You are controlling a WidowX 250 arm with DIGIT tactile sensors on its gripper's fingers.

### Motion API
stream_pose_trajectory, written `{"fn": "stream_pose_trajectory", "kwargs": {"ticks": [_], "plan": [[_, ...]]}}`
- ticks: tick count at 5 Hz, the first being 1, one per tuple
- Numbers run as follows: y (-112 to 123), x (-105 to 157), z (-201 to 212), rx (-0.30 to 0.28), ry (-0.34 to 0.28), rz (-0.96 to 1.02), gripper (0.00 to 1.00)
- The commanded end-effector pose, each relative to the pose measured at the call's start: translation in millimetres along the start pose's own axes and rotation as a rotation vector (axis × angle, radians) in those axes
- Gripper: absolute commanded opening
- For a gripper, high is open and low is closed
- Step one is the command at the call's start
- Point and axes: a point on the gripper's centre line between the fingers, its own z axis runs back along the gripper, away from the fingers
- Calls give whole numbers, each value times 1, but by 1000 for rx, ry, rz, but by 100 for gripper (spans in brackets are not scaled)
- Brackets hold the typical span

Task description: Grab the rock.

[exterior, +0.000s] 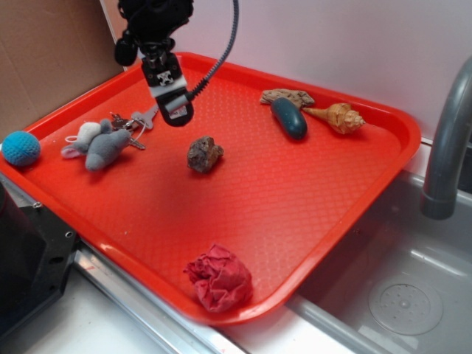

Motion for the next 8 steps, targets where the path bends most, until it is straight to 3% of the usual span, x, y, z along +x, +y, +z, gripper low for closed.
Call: {"fn": "stream_pose_trajectory", "kwargs": {"ticks": [1, 4, 6, 7, 8], "plan": [[-13, 7, 6, 7, -22, -11, 100], [-12, -3, -48, -64, 67, -187, 100], [-28, 8, -74, -11, 58, -211, 100], [-41, 4, -74, 11, 50, -223, 0], [-42, -5, -60, -2, 26, -220, 0]]}}
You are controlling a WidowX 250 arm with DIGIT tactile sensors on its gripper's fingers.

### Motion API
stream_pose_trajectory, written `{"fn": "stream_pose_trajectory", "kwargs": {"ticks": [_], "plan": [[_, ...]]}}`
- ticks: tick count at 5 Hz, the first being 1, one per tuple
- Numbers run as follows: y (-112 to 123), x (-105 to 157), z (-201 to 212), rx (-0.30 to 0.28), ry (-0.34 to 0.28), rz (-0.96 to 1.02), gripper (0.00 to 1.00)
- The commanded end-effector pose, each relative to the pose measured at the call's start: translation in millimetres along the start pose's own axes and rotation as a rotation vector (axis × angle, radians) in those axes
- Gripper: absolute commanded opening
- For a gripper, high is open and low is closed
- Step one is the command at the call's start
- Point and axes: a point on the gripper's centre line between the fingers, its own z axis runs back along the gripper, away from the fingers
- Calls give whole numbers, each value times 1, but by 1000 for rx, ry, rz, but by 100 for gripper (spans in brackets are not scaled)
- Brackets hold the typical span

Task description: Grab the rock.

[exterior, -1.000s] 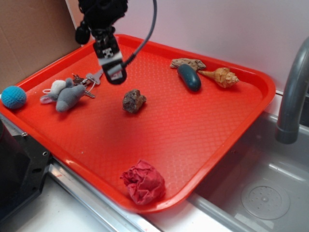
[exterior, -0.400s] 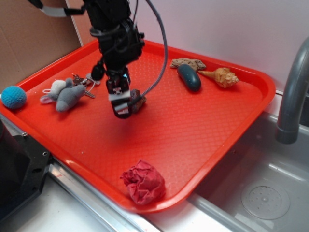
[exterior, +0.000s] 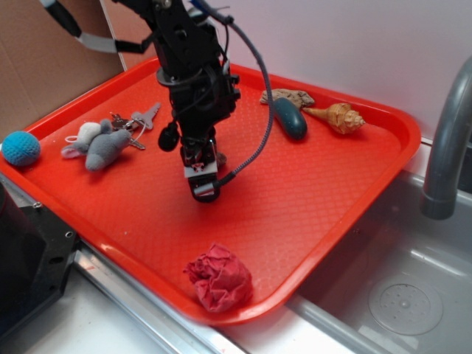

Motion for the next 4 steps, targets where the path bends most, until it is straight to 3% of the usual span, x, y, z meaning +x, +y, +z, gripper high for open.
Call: {"fn": "stream_pose_trajectory", "kwargs": {"ticks": [1, 2, 3, 4], "plan": [[-16, -8, 37, -17, -71, 16, 0], [0, -10, 87, -61, -55, 179, 0], [35, -13, 135, -118, -16, 437, 0], [73, 21, 168, -83, 18, 612, 0]]}}
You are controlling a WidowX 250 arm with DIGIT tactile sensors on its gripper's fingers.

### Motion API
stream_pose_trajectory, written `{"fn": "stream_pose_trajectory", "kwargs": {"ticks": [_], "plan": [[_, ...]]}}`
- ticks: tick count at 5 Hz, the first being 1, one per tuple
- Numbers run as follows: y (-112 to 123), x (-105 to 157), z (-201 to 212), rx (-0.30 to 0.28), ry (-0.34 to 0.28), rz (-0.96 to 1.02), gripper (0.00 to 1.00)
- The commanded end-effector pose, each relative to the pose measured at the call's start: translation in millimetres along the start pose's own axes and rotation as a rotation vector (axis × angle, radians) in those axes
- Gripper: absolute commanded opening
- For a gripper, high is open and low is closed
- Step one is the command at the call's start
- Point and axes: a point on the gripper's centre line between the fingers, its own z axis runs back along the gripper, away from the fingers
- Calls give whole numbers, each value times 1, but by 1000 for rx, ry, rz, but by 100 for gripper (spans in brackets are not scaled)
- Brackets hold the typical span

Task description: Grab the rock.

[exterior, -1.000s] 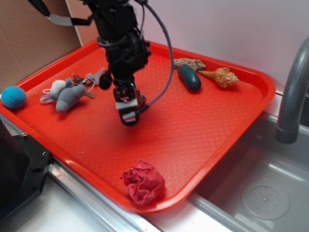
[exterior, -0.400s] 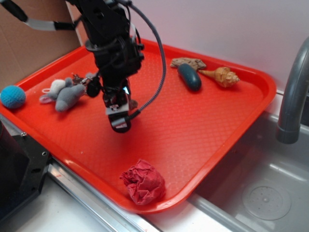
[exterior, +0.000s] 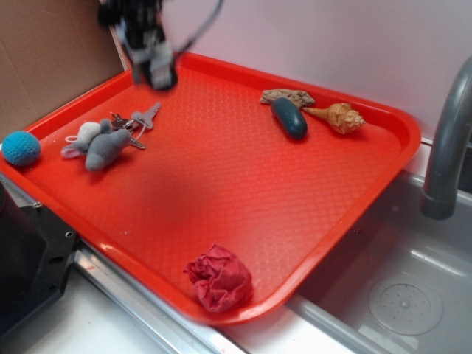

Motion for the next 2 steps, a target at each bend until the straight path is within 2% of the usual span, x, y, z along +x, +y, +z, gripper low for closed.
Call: {"fn": "stream_pose_trajectory", "kwargs": {"ticks": [1, 2], "plan": [[8, 54, 53, 98, -35, 270, 0], [10, 53, 49, 119, -61, 283, 0]]}}
